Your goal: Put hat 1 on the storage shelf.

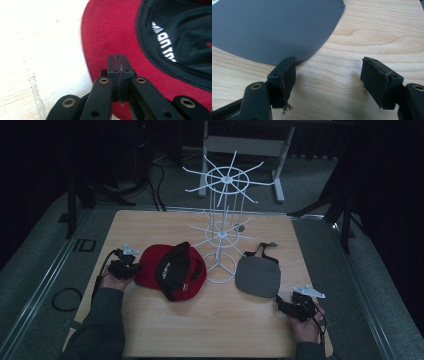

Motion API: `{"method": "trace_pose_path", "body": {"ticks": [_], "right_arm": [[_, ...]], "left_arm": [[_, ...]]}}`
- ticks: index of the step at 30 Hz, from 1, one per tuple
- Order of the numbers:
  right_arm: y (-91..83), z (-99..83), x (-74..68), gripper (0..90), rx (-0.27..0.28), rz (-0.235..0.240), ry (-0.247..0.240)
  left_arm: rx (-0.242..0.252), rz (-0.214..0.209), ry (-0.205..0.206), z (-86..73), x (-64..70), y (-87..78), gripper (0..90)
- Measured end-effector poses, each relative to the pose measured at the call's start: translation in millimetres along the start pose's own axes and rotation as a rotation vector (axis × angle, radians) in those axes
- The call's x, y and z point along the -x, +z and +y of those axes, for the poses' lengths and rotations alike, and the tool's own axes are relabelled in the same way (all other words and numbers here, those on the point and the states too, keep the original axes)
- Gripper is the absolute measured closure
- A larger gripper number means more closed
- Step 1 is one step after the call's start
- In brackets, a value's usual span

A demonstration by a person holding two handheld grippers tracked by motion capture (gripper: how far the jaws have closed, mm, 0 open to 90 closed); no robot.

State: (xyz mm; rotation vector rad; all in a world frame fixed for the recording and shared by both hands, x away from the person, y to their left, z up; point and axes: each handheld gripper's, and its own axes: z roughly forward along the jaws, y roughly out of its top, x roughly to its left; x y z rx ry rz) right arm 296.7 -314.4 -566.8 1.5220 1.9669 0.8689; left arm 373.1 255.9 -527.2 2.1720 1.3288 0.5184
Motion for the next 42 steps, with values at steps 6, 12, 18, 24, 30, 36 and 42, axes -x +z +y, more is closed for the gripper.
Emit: {"method": "trace_pose_path", "body": {"ticks": [6,12,18,24,30,36,42], "right_arm": [[0.0,0.0,0.0,28.3,0.000,0.000,-0.001],[-0.1,-0.1,0.0,28.3,0.000,0.002,-0.003],[-0.3,-0.2,-0.2,28.2,-0.001,0.004,-0.005],[-0.4,-0.4,-0.2,28.2,0.000,0.006,-0.007],[-0.4,-0.4,-0.2,28.2,0.000,0.007,-0.008],[-0.4,-0.4,-0.2,28.2,0.000,0.007,-0.008],[-0.4,-0.4,-0.3,28.2,0.000,0.007,-0.008]], "left_arm": [[-0.039,0.012,-0.006,-3.8,-3.8,11.7,90.0],[-0.053,0.002,-0.014,-10.6,-5.0,12.9,90.0],[-0.070,0.007,0.014,-17.9,3.5,5.1,90.0],[-0.069,-0.005,-0.004,-32.7,16.4,-7.2,90.0],[-0.074,-0.048,-0.002,-45.0,29.8,-18.4,90.0],[-0.080,-0.088,0.024,-53.3,43.5,-26.3,90.0],[-0.085,-0.106,0.052,-57.9,52.1,-31.7,90.0]]}}
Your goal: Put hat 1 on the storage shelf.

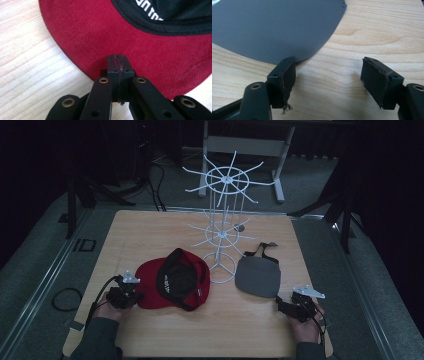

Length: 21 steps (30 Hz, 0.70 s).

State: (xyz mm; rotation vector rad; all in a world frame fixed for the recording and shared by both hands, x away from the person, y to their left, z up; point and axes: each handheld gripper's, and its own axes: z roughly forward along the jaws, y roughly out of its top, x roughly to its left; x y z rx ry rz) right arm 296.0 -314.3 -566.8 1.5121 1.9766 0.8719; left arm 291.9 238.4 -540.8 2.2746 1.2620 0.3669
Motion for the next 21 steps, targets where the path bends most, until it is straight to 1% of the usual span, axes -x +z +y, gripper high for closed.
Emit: {"method": "trace_pose_path", "body": {"ticks": [2,4,5,7,9,11,14,16,20,21], "right_arm": [[0.0,0.0,0.0,28.2,0.000,0.000,0.000],[0.0,0.0,0.0,28.2,0.000,0.000,0.000],[0.0,0.0,0.0,28.2,0.000,0.000,0.000],[0.0,0.0,0.0,28.2,0.000,0.000,0.000],[0.0,0.0,0.0,28.2,0.000,0.000,0.000],[0.0,0.0,0.0,28.2,0.000,0.000,-0.001],[0.0,0.0,0.0,28.2,0.000,0.001,-0.001],[0.0,0.0,0.0,28.2,0.000,0.001,0.000],[0.0,0.0,0.0,28.1,0.000,0.001,-0.001],[0.0,0.0,0.0,28.2,0.000,0.001,0.000]], "left_arm": [[0.011,0.004,0.014,1.1,-0.2,-0.4,89.3],[0.027,0.002,0.021,5.0,-1.6,-0.7,84.8],[0.033,0.007,0.026,8.2,-2.4,-1.1,83.0],[0.041,0.014,0.055,16.9,-3.8,-1.9,79.4],[0.052,0.015,0.066,26.6,-7.7,-2.2,76.2],[0.071,0.022,0.062,36.1,-13.9,-2.7,73.1],[0.105,0.018,0.057,48.6,-22.1,-3.9,67.8],[0.120,0.035,0.065,56.0,-25.9,-4.2,64.3],[0.169,0.046,0.048,70.3,-33.2,-4.2,54.3],[0.175,0.041,0.047,73.8,-34.7,-3.3,51.5]]}}
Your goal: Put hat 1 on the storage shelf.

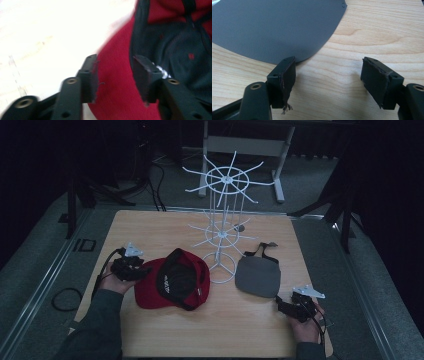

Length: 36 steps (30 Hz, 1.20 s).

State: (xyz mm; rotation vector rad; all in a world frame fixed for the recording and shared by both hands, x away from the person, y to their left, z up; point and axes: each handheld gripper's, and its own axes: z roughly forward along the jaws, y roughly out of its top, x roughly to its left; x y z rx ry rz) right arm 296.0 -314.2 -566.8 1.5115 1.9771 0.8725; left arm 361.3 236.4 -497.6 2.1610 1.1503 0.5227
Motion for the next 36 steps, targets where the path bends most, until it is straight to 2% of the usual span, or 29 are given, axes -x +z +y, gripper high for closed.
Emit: {"method": "trace_pose_path", "body": {"ticks": [5,7,10,14,17,21,26,30,33,36], "right_arm": [[0.0,0.0,0.0,28.1,0.000,0.000,0.000],[0.0,0.0,0.0,28.1,0.000,0.000,0.000],[0.0,0.0,0.0,28.1,0.000,0.000,-0.001],[-0.1,-0.1,0.0,28.1,0.000,0.001,-0.001],[-0.2,-0.1,-0.1,28.1,0.000,0.002,-0.001],[-0.2,-0.2,-0.1,28.1,-0.001,0.003,-0.002],[-0.2,-0.2,-0.2,28.1,-0.001,0.004,-0.003],[-0.3,-0.2,-0.2,28.1,-0.001,0.004,-0.003],[-0.3,-0.3,-0.2,28.1,-0.001,0.005,-0.003],[-0.3,-0.3,-0.3,28.0,0.000,0.005,-0.003]], "left_arm": [[0.011,-0.034,0.004,14.1,-1.7,13.7,44.7],[0.000,-0.042,0.013,19.8,-0.2,20.7,44.7],[-0.006,-0.079,0.006,27.6,0.9,31.3,46.4],[-0.058,-0.155,-0.033,34.4,-1.8,45.2,51.2],[-0.085,-0.154,-0.035,35.6,-2.8,52.4,51.5],[-0.107,-0.136,-0.048,33.7,-7.1,52.3,64.0],[-0.132,-0.123,-0.013,30.5,-12.1,46.3,77.8],[-0.138,-0.087,-0.023,26.6,-17.3,43.6,81.0],[-0.128,-0.045,-0.071,21.5,-26.7,39.9,81.7],[-0.119,0.014,-0.149,14.3,-40.3,34.5,82.6]]}}
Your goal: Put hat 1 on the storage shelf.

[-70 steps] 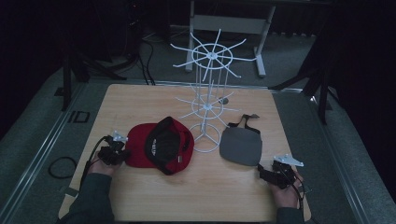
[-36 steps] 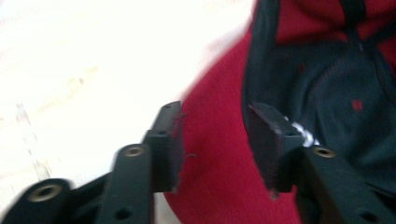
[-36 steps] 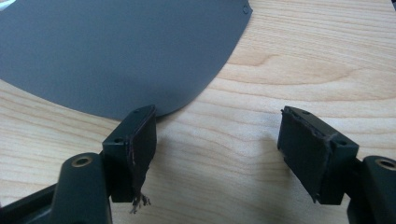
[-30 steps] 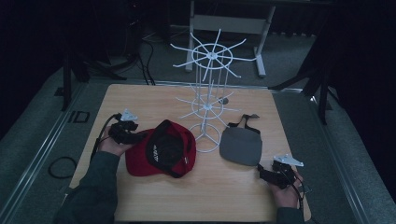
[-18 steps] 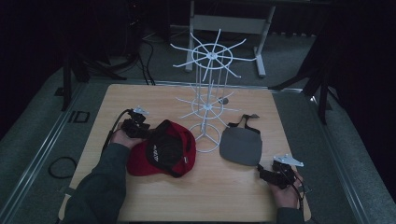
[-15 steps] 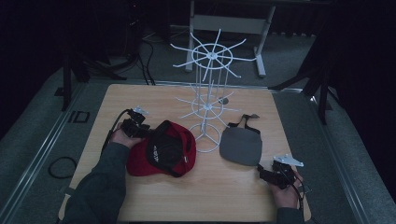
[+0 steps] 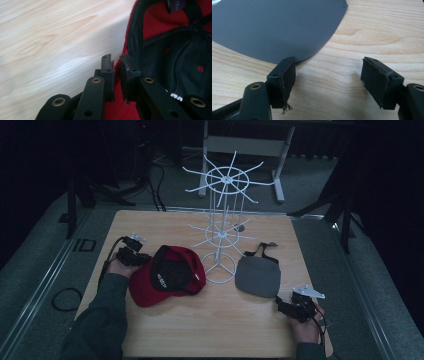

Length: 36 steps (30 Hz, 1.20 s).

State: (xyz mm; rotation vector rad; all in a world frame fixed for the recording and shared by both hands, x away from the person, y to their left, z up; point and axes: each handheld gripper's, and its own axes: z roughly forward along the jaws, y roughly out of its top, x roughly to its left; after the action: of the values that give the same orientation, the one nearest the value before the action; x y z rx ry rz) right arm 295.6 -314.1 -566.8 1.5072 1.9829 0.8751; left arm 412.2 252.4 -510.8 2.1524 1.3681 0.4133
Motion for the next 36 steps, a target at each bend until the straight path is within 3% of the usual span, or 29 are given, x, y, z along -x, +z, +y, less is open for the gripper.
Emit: {"method": "trace_pose_path", "body": {"ticks": [4,7,12,19,27,33,36], "right_arm": [[0.0,0.0,-0.1,28.0,0.000,0.001,0.001],[-0.1,0.0,-0.1,28.0,0.000,0.001,0.001],[-0.1,-0.1,-0.1,28.0,0.000,0.001,0.000],[-0.1,-0.1,-0.1,28.0,0.000,0.001,0.000],[-0.2,-0.2,-0.1,28.0,0.000,0.001,-0.002],[-0.2,-0.2,-0.1,28.0,-0.001,0.001,-0.002],[-0.2,-0.2,-0.1,28.0,-0.001,0.001,-0.002]], "left_arm": [[0.016,0.057,-0.099,-9.1,-15.6,-7.4,83.4],[0.018,0.046,-0.100,-17.5,-17.0,-13.6,83.4],[0.026,-0.005,-0.108,-34.3,-12.7,-23.3,80.1],[0.032,-0.087,-0.107,-56.9,4.7,-32.6,71.9],[0.014,-0.183,-0.122,-78.8,23.5,-32.6,65.0],[0.009,-0.243,-0.145,-90.5,25.3,-29.5,63.3],[0.005,-0.272,-0.135,-94.3,27.9,-28.3,61.8]]}}
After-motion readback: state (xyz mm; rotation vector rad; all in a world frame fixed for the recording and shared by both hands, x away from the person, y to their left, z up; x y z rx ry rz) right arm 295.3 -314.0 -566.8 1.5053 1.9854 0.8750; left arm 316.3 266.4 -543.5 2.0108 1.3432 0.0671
